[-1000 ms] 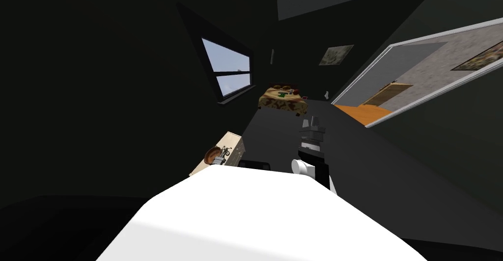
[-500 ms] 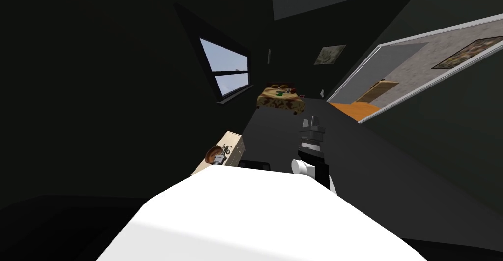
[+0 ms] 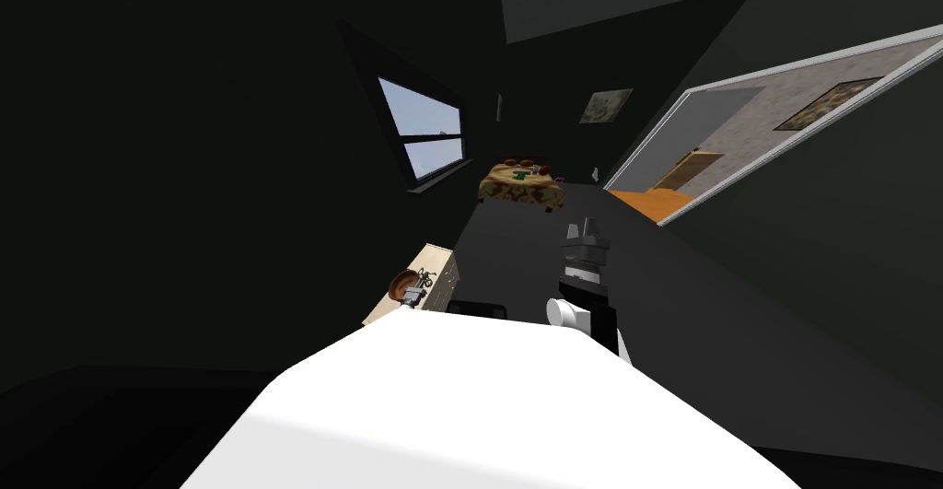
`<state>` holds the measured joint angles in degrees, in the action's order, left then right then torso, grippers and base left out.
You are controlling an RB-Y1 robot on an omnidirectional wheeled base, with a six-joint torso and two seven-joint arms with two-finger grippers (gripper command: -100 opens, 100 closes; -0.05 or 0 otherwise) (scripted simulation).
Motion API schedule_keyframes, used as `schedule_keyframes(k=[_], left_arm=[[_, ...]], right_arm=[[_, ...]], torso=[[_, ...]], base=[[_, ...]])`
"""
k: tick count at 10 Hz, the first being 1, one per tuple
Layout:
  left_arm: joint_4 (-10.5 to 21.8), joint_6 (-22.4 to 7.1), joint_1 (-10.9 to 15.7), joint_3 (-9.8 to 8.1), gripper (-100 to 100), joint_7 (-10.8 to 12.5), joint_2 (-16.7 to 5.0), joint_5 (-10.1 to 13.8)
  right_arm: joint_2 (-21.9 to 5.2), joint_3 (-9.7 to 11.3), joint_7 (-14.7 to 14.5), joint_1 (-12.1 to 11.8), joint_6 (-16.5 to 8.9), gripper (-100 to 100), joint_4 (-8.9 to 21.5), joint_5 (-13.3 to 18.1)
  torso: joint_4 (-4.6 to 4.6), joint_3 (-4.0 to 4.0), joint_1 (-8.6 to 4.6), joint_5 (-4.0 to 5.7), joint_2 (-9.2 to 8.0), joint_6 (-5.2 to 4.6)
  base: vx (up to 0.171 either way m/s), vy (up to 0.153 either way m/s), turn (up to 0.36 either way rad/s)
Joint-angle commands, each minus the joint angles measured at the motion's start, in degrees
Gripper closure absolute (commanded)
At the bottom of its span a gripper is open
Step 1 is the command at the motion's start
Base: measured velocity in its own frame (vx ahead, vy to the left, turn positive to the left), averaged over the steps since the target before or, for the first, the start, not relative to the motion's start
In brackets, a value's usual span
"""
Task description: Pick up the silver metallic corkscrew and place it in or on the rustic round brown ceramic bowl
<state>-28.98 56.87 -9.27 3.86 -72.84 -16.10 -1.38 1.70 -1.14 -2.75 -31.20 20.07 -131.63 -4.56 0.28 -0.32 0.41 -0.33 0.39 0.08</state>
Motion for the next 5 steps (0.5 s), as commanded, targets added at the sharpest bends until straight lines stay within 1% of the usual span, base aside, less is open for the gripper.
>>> schedule_keyframes(k=[1,2,3,4,5], left_arm=[[0.4,-0.3,-0.8,-0.37,100,0.5,-0.9,-1.5],[0.5,-0.4,-1.1,-0.77,100,0.8,-1.5,-2.2],[0.5,-0.4,-1.1,-0.77,100,0.8,-1.5,-2.2],[0.6,-0.9,-1.4,-1.88,100,1.5,-2.9,-4.0],[0.6,-0.9,-1.4,-1.88,100,1.5,-2.9,-4.0]], right_arm=[[0.0,0.0,0.0,0.0,0.0,0,0.0,0.0],[0.0,0.0,0.0,0.0,0.0,0,0.0,0.0],[0.0,0.0,0.0,0.0,0.0,0,0.0,0.0],[0.0,0.0,0.0,0.0,0.0,0,0.0,0.0],[0.0,0.0,0.0,0.0,0.0,0,0.0,0.0]], torso=[[0.0,0.0,0.0,0.0,0.0,0.0],[0.02,0.14,0.06,-0.02,-0.33,0.05],[0.08,0.26,0.07,-0.08,-0.66,0.17],[0.17,0.19,0.08,-0.13,-0.57,0.21],[0.26,0.16,0.08,-0.16,-0.62,0.27]], base=[[-0.132,0.016,-0.087],[-0.204,-0.001,-0.099],[-0.14,-0.017,-0.004],[-0.15,-0.044,-0.116],[-0.126,-0.044,-0.047]])
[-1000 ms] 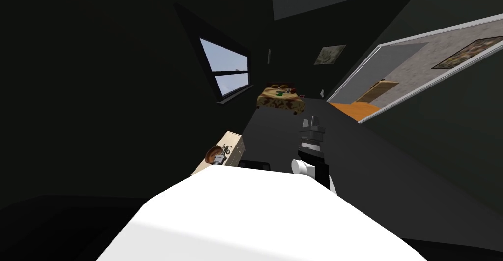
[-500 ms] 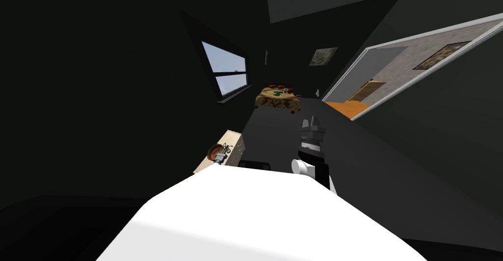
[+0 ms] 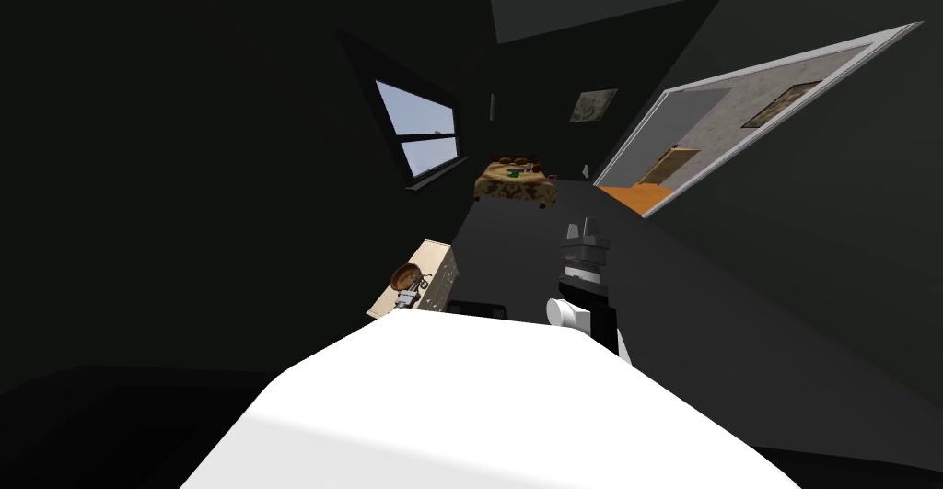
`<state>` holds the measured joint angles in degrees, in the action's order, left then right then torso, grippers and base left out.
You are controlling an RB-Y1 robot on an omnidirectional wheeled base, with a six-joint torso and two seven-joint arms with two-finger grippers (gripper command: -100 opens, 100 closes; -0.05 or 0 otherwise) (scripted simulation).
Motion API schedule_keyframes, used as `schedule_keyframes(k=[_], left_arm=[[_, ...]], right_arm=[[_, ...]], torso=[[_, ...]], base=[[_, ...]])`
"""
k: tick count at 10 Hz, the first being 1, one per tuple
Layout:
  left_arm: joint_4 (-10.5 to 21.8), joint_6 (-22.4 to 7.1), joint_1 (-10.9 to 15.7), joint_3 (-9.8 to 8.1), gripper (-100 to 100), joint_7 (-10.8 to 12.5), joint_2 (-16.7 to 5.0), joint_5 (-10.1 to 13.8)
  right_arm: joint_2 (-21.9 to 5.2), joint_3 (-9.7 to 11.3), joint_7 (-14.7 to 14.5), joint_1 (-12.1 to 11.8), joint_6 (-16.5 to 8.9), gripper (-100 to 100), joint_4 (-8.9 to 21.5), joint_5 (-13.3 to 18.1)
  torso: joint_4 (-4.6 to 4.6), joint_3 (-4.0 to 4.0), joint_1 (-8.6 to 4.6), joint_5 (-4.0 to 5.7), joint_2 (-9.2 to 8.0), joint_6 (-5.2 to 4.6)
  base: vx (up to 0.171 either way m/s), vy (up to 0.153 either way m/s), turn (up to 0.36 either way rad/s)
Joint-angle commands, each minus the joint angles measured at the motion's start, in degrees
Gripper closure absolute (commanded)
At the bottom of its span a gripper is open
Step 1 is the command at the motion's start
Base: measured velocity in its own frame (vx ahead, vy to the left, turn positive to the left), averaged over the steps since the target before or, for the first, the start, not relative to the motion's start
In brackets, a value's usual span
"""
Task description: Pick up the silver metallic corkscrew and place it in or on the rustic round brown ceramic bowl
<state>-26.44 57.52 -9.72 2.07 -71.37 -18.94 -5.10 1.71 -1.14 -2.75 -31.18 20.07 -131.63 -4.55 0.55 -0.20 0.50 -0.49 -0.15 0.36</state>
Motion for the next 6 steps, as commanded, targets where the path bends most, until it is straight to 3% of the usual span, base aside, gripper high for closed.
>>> schedule_keyframes(k=[1,3,4,6], left_arm=[[-2.0,-1.5,-1.0,-0.1,100,0.0,-0.1,-0.3],[-2.0,-2.4,-1.2,-2.21,100,1.5,-2.7,-3.4],[-3.8,-2.4,-1.2,-2.21,100,1.5,-2.7,-3.4],[-2.9,-2.4,-1.2,-2.21,100,1.5,-2.7,-3.4]], right_arm=[[0.0,0.0,0.0,0.0,0.0,0,0.0,0.0],[0.0,0.0,0.0,0.0,0.0,0,0.0,0.0],[0.0,0.0,0.0,0.0,0.0,0,0.0,0.0],[0.0,0.0,0.0,0.0,0.0,0,0.0,0.0]], torso=[[0.0,0.0,0.0,0.0,0.0,0.0],[0.04,-0.16,0.04,0.02,0.28,-0.09],[0.02,-0.08,-0.01,0.06,0.15,-0.05],[0.05,-0.21,0.02,0.05,0.41,-0.08]], base=[[-0.045,-0.02,0.026],[-0.092,-0.037,-0.155],[-0.091,-0.03,-0.022],[-0.013,-0.011,0.003]])
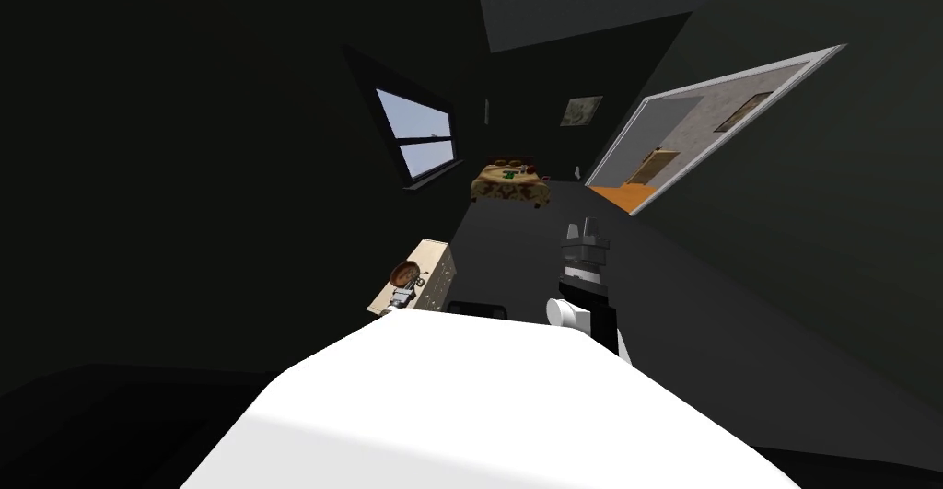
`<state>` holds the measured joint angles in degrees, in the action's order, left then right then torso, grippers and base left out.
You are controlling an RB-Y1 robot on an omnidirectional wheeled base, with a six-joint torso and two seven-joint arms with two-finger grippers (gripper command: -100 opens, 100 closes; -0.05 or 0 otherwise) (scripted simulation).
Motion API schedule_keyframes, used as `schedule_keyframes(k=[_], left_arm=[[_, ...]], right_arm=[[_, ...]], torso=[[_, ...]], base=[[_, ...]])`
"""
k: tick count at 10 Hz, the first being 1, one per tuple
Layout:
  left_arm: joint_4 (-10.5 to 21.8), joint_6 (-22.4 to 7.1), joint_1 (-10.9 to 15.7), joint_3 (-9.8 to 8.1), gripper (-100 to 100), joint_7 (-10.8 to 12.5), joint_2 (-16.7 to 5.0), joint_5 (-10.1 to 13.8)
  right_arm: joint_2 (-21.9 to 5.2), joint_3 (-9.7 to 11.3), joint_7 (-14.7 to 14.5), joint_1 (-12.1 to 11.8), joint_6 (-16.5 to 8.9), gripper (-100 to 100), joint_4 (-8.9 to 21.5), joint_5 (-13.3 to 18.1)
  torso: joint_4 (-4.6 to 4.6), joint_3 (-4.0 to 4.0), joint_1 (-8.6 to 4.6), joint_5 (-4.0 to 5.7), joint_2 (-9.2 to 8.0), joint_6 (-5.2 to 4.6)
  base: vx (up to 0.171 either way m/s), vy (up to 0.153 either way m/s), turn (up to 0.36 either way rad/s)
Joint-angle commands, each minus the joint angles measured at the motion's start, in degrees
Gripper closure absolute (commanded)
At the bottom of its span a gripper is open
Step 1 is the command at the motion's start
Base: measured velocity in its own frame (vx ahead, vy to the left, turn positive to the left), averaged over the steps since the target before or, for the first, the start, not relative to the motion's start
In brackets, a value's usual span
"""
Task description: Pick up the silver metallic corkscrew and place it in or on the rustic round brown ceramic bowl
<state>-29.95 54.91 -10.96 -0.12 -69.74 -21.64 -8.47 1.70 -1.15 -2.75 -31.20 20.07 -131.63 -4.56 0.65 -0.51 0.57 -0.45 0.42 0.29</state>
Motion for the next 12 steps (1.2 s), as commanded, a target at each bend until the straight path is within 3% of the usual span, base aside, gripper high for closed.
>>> schedule_keyframes(k=[1,6,8,11,12], left_arm=[[1.3,-0.4,0.1,-1.58,100,1.0,-1.9,-2.2],[0.1,-1.8,0.9,-5.5,100,3.9,-7.5,-7.6],[-0.1,-2.0,1.0,-5.93,100,4.3,-8.3,-8.3],[-1.5,-3.2,2.2,-6.56,100,6.9,-11.7,-9.8],[-1.5,-3.2,2.2,-6.56,100,6.9,-11.7,-9.8]], right_arm=[[0.0,0.0,0.0,0.0,0.0,0,0.0,0.0],[0.0,0.0,0.0,0.0,0.0,0,0.0,0.0],[0.0,0.0,0.0,0.0,0.0,0,0.0,0.0],[0.0,0.0,0.0,0.0,0.0,0,0.0,0.0],[0.0,0.0,0.0,0.0,0.0,0,0.0,0.0]], torso=[[0.0,0.0,0.0,0.0,0.0,0.0],[-0.05,0.16,-0.23,0.14,-0.28,-0.04],[-0.04,0.14,-0.27,0.16,-0.26,-0.06],[-0.02,0.07,-0.09,0.15,-0.14,-0.04],[-0.03,0.08,-0.03,0.14,-0.15,-0.05]], base=[[-0.037,-0.05,-0.176],[-0.093,-0.058,-0.127],[-0.06,-0.041,-0.07],[-0.056,-0.011,-0.042],[-0.049,0.0,-0.006]])
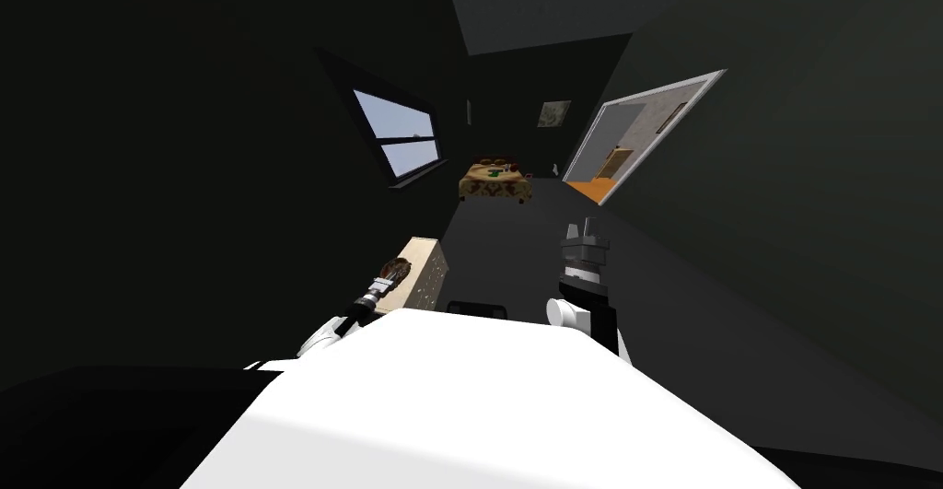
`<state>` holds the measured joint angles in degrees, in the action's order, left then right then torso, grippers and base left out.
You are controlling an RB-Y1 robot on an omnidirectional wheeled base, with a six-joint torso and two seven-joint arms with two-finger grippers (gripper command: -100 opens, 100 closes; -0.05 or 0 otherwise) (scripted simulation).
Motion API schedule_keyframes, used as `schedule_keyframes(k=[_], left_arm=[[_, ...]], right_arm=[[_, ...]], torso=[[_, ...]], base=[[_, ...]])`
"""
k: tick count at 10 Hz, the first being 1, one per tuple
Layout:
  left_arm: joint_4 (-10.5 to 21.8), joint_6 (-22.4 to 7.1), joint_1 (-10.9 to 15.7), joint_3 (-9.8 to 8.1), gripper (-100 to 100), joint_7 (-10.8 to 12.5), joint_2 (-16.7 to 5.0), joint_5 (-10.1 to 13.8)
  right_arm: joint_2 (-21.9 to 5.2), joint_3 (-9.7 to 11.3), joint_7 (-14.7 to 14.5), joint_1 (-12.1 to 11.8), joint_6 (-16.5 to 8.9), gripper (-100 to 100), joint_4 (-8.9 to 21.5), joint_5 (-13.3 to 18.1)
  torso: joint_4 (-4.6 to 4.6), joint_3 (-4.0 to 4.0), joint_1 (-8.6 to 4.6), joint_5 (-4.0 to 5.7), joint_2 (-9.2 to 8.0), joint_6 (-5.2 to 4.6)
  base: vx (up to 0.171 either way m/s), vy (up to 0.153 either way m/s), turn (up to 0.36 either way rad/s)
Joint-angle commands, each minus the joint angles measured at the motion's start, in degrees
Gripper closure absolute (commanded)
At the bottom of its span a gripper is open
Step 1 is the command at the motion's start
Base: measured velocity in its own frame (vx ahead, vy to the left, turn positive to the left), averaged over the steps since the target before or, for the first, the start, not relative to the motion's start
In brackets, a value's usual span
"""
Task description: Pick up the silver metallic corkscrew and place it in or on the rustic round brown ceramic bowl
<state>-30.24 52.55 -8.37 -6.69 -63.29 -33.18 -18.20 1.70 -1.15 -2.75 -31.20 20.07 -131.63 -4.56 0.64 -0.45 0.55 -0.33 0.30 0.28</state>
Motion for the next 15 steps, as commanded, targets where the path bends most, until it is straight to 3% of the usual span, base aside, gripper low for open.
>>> schedule_keyframes(k=[1,3,13,15], left_arm=[[-1.6,-1.5,0.3,0.47,100,1.7,-0.8,0.4],[-1.8,-2.0,0.8,0.82,100,2.4,-1.2,0.8],[-5.0,-9.4,9.1,8.65,100,13.3,-3.3,10.6],[-5.4,-10.1,10.0,9.7,100,14.4,-3.4,11.9]], right_arm=[[0.0,0.0,0.0,0.0,0.0,0,0.0,0.0],[0.0,0.0,0.0,0.0,0.0,0,0.0,0.0],[0.0,0.0,0.0,0.0,0.0,0,0.0,0.0],[0.0,0.0,0.0,0.0,0.0,0,0.0,0.0]], torso=[[0.0,0.0,0.0,0.0,0.0,0.0],[0.01,-0.05,0.08,0.0,0.11,0.01],[0.01,-0.12,0.17,-0.11,0.24,0.06],[0.02,-0.12,0.2,-0.14,0.23,0.07]], base=[[-0.03,0.012,0.044],[-0.014,0.016,0.035],[0.008,0.035,0.099],[0.018,0.028,0.059]])
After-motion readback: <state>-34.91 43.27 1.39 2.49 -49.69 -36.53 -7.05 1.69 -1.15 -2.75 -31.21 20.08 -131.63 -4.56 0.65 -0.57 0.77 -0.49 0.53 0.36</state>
